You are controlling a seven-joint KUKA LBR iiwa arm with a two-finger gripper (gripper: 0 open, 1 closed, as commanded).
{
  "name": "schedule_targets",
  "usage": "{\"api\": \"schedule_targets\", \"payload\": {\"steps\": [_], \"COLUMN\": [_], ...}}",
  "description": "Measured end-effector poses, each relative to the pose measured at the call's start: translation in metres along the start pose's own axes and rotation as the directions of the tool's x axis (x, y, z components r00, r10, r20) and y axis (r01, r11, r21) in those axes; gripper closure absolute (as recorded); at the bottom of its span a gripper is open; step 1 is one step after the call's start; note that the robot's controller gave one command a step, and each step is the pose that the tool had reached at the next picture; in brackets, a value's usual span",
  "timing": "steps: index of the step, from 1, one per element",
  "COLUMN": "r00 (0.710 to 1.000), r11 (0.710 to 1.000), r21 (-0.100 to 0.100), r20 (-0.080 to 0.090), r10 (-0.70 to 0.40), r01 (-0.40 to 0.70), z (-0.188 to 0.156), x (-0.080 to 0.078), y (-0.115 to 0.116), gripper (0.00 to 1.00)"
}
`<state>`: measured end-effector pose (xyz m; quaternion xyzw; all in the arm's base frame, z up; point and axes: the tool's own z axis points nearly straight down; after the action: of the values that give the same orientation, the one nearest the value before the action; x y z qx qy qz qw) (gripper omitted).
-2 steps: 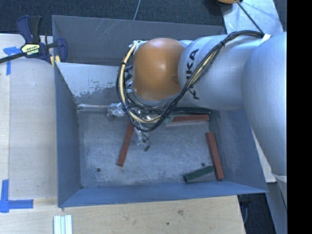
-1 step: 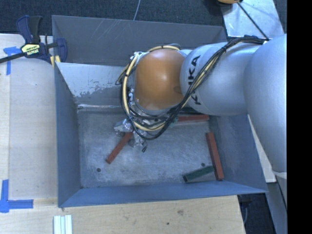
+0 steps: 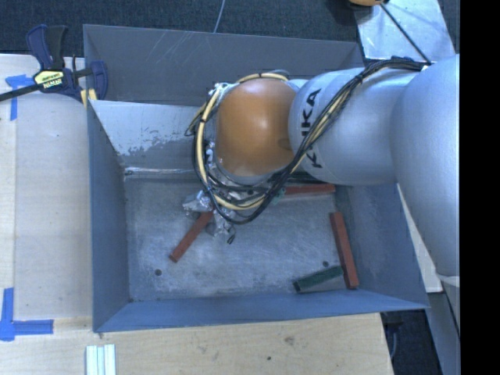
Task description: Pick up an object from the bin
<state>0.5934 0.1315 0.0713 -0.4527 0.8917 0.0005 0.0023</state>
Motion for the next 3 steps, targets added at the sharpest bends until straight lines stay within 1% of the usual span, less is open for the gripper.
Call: {"api": "schedule_targets", "payload": {"steps": [1,2,3], "r00": [1.000,1.000,1.000], "r11": [1.000,1.000,1.000], "r21": [-0.002,-0.007,-0.004], "r20": [-0.002,-0.008,-0.006], "r10": [0.001,0.002,0.002], "r01": [-0.001,-0.002,-0.002], "z": [-0.003,-0.019,-0.043], "x": [0.001,0.002,0.001], "y": [0.001,0.002,0.001], "gripper": [1.00,1.00,1.00]}}
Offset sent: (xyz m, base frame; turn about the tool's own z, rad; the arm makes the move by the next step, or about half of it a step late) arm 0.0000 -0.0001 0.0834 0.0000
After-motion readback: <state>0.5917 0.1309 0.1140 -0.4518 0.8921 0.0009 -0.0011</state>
